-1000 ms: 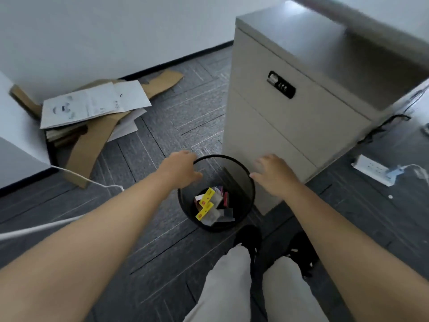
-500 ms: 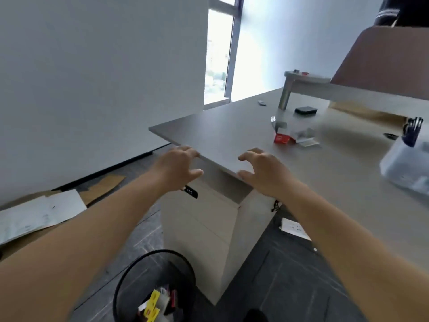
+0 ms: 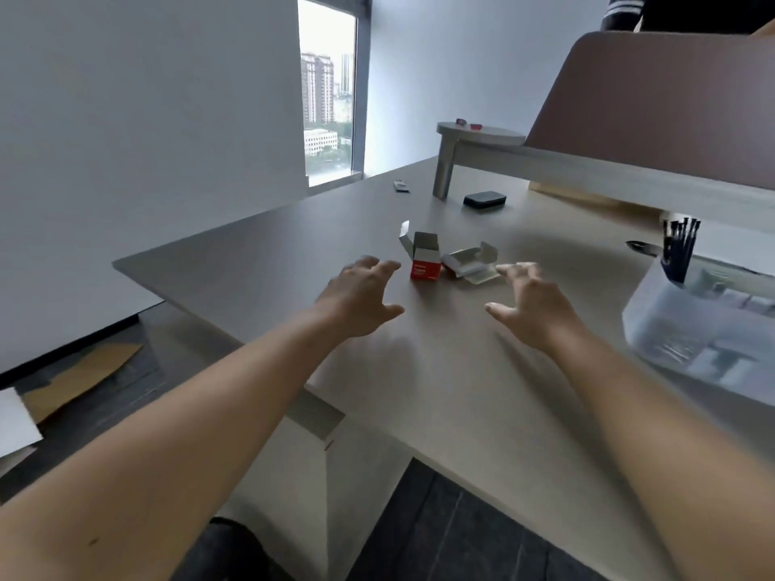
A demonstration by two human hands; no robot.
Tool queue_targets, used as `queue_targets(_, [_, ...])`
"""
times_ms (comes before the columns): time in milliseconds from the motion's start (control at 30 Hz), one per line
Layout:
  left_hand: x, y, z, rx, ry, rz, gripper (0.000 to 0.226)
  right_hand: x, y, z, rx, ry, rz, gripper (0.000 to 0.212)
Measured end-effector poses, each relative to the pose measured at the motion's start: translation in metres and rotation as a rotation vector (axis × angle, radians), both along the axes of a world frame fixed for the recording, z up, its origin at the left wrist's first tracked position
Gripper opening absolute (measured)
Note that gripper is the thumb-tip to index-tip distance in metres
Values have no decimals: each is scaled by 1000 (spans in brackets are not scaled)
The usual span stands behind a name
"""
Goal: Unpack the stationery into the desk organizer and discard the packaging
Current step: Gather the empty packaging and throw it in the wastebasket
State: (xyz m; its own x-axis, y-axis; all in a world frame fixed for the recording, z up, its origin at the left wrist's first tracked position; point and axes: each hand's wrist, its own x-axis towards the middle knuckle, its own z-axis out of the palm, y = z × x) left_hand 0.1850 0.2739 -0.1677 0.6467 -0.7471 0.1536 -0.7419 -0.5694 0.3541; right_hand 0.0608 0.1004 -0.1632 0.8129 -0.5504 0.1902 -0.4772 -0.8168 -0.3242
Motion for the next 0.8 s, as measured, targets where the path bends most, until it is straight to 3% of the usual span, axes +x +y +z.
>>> queue_targets(300, [48, -64, -10, -61, 111, -65, 73, 51, -50, -13, 218, -45, 48, 63])
queue_targets(400, [55, -73, -13, -99, 152, -90, 67, 60, -54, -15, 184, 7, 37, 61])
queue_targets(600, [55, -73, -12, -163, 121, -9, 48, 61, -48, -13, 144, -114, 16, 40])
queue_targets(800, [49, -55, -7, -205, 91, 44, 33, 53, -39, -8, 66, -140, 29, 37])
